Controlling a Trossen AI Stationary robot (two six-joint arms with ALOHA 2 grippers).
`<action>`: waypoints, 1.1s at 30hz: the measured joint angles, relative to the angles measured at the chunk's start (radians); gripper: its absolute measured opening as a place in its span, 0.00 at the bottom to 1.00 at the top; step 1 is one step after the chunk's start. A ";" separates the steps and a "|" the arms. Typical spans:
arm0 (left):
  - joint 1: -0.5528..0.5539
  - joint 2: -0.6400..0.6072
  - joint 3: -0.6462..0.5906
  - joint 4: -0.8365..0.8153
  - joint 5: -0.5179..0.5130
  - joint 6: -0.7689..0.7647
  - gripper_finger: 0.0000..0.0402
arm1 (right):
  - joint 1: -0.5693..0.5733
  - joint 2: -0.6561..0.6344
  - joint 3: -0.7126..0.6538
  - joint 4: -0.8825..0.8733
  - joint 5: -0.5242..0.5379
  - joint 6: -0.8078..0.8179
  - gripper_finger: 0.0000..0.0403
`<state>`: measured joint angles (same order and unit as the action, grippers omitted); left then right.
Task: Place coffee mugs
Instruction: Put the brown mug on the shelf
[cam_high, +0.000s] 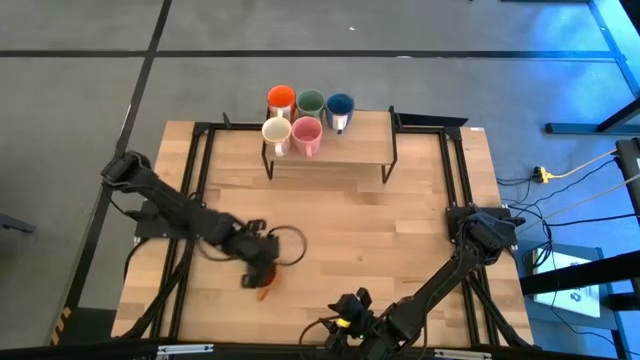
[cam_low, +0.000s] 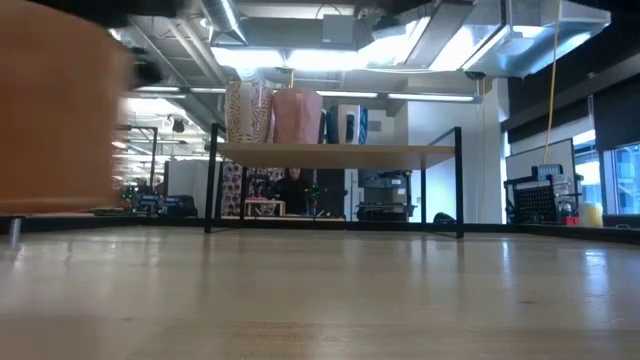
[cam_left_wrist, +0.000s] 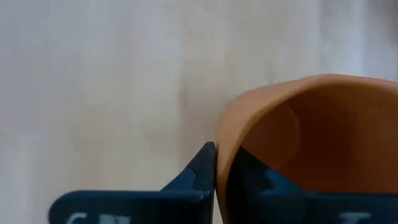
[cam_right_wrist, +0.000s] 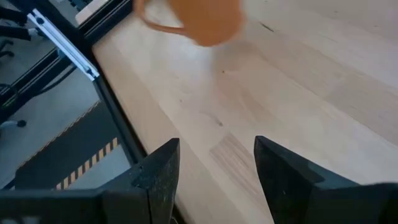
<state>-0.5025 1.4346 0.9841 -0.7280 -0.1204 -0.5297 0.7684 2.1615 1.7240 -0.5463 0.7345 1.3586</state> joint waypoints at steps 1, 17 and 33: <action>0.032 0.020 0.024 -0.001 -0.007 0.012 0.05 | -0.001 0.002 0.000 0.007 -0.001 0.000 0.48; 0.301 0.369 0.307 0.012 0.018 0.161 0.05 | 0.041 0.044 0.000 0.020 -0.010 0.080 0.48; 0.286 0.261 0.330 -0.024 0.104 0.184 0.29 | 0.047 0.044 0.000 0.028 -0.044 0.085 0.48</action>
<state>-0.2168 1.6959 1.3136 -0.7517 -0.0163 -0.3453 0.8159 2.2059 1.7241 -0.5186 0.6901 1.4437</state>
